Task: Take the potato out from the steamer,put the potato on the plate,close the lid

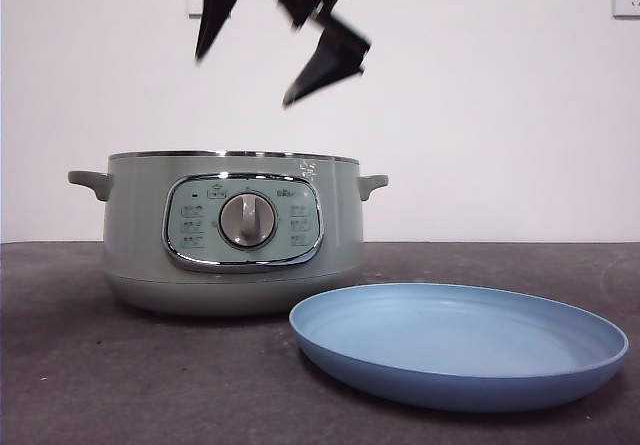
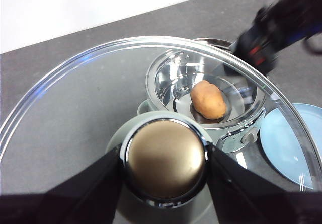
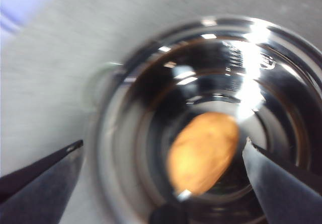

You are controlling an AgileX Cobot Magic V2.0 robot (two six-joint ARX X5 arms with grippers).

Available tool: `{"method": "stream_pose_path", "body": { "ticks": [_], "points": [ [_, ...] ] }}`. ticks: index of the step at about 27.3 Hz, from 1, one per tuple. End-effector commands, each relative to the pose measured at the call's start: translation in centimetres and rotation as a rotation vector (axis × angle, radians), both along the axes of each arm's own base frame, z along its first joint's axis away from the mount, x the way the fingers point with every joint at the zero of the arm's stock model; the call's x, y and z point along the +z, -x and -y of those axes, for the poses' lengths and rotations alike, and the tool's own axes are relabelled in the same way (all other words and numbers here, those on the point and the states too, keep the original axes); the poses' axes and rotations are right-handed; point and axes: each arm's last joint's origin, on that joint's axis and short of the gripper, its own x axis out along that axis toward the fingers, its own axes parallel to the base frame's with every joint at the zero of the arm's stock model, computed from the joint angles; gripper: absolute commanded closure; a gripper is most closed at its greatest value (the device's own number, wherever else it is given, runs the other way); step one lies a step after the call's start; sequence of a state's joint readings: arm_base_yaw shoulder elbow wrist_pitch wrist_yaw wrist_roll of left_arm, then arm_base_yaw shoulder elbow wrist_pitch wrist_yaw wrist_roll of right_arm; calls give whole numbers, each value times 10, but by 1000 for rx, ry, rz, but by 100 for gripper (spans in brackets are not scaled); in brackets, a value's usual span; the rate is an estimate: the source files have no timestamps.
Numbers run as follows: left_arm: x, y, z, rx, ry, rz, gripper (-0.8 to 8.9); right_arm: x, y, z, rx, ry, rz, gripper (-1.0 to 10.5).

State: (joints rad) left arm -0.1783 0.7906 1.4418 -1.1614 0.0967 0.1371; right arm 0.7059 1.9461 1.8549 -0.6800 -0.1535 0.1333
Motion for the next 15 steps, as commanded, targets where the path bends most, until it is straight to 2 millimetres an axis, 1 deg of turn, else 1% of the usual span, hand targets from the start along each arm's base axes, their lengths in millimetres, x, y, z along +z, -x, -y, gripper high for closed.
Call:
{"method": "stream_pose_path", "body": {
  "ticks": [1,6,9,12,15],
  "points": [
    [5,5,-1,2,21,43,822,-22,-6,-13,-20,71,14,321],
    [3,6,-1,1,16,20,822,-51,-12,-28,-46,143,22,321],
    [3,6,-1,1,17,21,822,-62,-17,-32,-59,159,26,321],
    [3,6,-1,0,17,20,822,-74,-18,-38,-61,176,30,321],
    [2,6,-1,0,17,18,822,-82,-19,-41,-59,188,19,322]
  ]
}}
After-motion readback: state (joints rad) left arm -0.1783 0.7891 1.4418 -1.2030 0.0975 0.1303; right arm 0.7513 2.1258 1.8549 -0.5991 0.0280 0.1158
